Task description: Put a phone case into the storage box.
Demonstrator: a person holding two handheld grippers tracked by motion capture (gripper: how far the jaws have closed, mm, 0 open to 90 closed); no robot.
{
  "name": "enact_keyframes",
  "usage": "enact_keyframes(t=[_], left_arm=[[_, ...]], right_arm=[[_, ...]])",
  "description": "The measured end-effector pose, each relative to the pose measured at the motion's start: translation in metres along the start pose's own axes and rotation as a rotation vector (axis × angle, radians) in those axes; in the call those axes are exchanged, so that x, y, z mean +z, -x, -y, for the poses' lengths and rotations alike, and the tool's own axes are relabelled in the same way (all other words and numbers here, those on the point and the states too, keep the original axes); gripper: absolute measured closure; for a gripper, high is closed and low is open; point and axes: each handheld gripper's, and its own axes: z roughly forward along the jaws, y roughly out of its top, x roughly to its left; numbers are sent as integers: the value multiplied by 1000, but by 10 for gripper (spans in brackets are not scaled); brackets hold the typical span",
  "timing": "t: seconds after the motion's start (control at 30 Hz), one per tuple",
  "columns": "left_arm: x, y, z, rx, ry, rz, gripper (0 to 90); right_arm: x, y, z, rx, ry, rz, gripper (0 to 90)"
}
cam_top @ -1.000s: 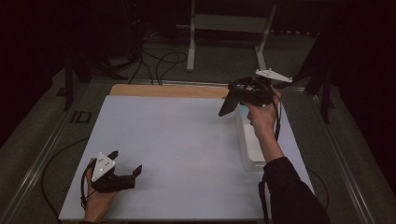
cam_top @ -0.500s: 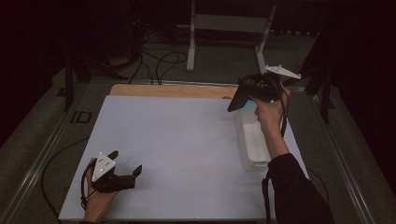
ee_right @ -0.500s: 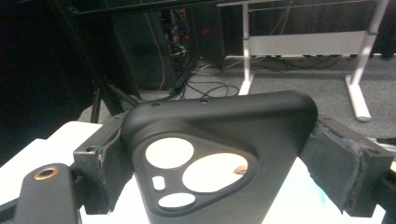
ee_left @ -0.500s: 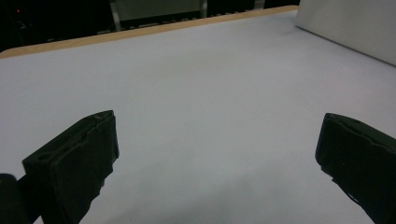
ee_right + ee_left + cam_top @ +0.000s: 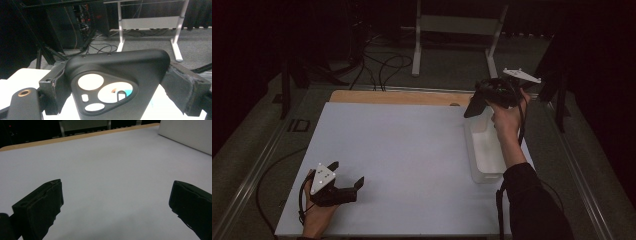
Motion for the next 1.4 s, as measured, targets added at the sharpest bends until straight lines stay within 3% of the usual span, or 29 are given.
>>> enact_keyframes(t=[0.47,1.4], left_arm=[[0,0,0,-1,1,0,0],[-1,-1,-1,0,6,-1,1]], right_arm=[[3,10,2,-30,-25,76,141],[25,16,34,-34,-109,144,137]])
